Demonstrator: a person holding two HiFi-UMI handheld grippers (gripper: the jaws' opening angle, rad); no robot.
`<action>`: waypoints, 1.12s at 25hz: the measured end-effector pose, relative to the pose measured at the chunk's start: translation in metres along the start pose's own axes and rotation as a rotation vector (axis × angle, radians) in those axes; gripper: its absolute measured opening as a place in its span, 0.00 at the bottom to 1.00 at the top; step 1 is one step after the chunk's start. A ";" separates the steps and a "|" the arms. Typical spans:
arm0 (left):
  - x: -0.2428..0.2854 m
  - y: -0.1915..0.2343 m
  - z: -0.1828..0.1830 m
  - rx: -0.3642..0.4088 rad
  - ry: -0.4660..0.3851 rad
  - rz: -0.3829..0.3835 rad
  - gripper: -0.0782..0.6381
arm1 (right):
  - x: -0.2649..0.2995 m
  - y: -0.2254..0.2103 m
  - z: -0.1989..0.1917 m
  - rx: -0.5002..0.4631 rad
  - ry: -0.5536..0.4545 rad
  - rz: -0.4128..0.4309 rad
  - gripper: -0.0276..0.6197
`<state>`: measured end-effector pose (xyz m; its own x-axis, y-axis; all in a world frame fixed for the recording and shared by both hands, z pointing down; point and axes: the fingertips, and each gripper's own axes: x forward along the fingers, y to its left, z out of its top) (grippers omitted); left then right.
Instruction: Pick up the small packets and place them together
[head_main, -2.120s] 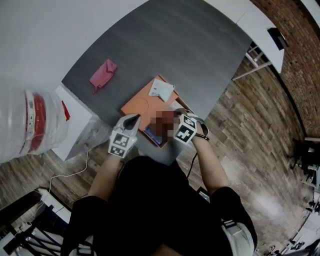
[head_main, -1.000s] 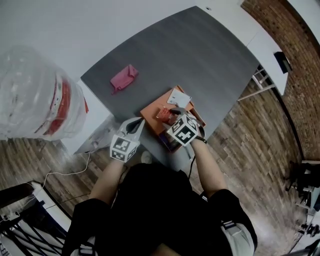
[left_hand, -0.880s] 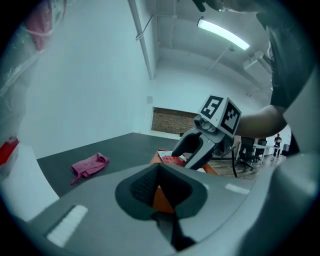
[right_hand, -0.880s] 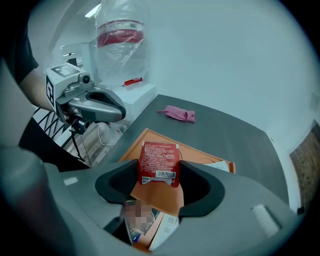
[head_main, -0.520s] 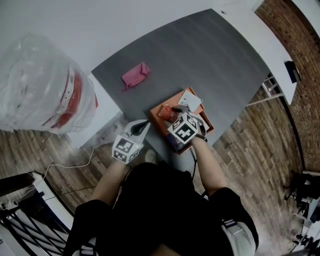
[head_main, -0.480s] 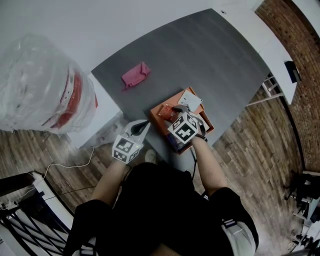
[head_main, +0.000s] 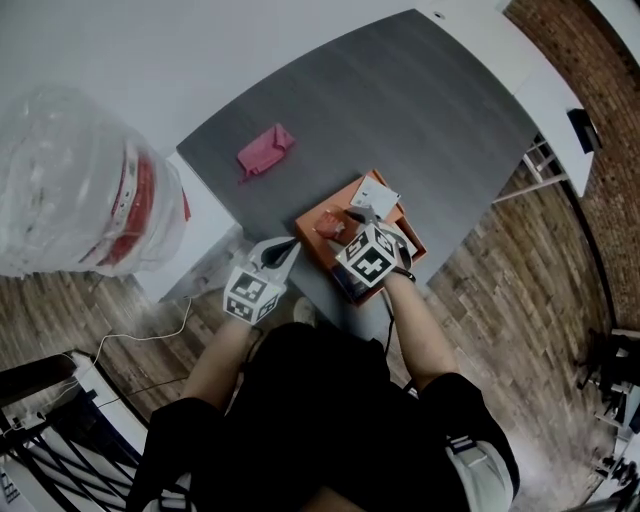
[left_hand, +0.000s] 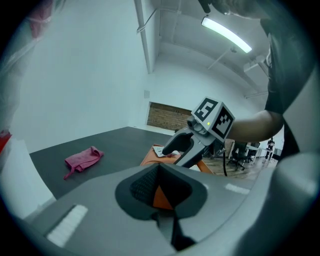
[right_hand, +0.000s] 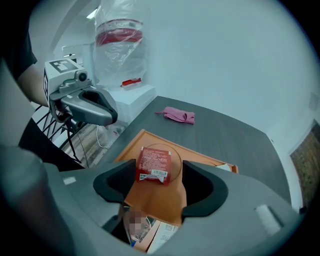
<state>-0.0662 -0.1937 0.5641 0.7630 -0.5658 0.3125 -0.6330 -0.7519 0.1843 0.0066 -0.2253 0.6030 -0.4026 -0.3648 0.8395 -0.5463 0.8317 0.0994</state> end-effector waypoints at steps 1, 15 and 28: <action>0.003 -0.001 0.001 -0.001 -0.002 -0.006 0.11 | -0.003 -0.001 -0.002 0.008 -0.002 -0.004 0.50; 0.044 -0.038 0.000 0.033 0.025 -0.146 0.11 | -0.049 -0.015 -0.069 0.244 -0.027 -0.030 0.47; 0.049 -0.050 -0.007 0.019 0.048 -0.174 0.11 | -0.035 0.015 -0.098 0.310 0.031 0.077 0.48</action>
<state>0.0020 -0.1815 0.5764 0.8536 -0.4101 0.3214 -0.4888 -0.8438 0.2216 0.0843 -0.1590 0.6272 -0.4318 -0.2885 0.8546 -0.7145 0.6877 -0.1289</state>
